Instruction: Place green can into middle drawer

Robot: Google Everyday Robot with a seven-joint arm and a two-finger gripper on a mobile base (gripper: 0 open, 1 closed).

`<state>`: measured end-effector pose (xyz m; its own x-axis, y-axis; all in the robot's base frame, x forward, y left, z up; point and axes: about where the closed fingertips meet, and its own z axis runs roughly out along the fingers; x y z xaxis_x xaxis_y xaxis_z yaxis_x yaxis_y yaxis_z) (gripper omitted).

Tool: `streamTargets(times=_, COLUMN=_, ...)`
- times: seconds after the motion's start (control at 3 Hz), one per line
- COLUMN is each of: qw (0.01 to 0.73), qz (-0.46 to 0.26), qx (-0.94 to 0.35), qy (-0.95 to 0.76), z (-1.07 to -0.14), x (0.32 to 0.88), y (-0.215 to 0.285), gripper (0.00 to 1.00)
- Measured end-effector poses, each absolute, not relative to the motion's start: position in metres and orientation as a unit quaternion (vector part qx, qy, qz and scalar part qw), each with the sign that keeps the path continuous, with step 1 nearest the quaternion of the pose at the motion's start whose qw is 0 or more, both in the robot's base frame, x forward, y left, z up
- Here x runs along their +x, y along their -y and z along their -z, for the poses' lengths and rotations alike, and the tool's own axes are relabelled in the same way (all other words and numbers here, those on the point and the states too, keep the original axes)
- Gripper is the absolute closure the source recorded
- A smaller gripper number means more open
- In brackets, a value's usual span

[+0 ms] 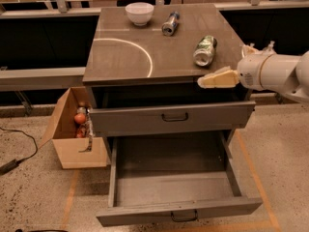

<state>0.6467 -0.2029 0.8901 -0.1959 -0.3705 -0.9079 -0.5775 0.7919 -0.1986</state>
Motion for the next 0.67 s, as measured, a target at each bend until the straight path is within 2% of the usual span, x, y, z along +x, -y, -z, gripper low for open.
streamTargets(times=0.67, qw=0.588, qz=-0.065, qx=-0.23, qy=-0.773, z=-0.872, x=0.684, y=0.174, gripper=0.0)
